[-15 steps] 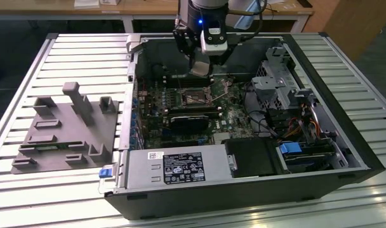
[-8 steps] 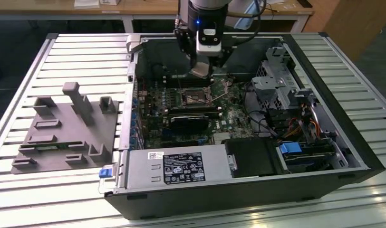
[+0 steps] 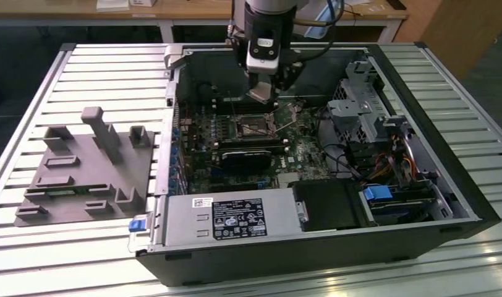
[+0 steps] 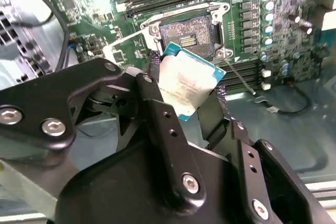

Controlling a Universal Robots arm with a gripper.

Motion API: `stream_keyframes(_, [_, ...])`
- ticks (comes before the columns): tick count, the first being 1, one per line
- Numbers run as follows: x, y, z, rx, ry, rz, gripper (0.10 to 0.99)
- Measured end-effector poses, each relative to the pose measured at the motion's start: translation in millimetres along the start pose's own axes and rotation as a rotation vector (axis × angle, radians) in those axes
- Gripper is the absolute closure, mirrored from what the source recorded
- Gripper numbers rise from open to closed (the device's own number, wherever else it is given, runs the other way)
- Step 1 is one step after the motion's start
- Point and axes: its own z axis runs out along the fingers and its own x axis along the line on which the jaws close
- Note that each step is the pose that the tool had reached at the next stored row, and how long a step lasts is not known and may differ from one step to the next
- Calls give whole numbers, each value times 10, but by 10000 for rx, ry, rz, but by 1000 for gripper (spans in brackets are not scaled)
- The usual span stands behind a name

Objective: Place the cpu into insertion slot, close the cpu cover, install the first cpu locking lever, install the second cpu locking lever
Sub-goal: 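Place the cpu into insertion slot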

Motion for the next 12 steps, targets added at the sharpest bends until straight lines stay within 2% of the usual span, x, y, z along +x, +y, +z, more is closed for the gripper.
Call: stream_keyframes(12, [-1,-2,28,-42,-193,2164,549])
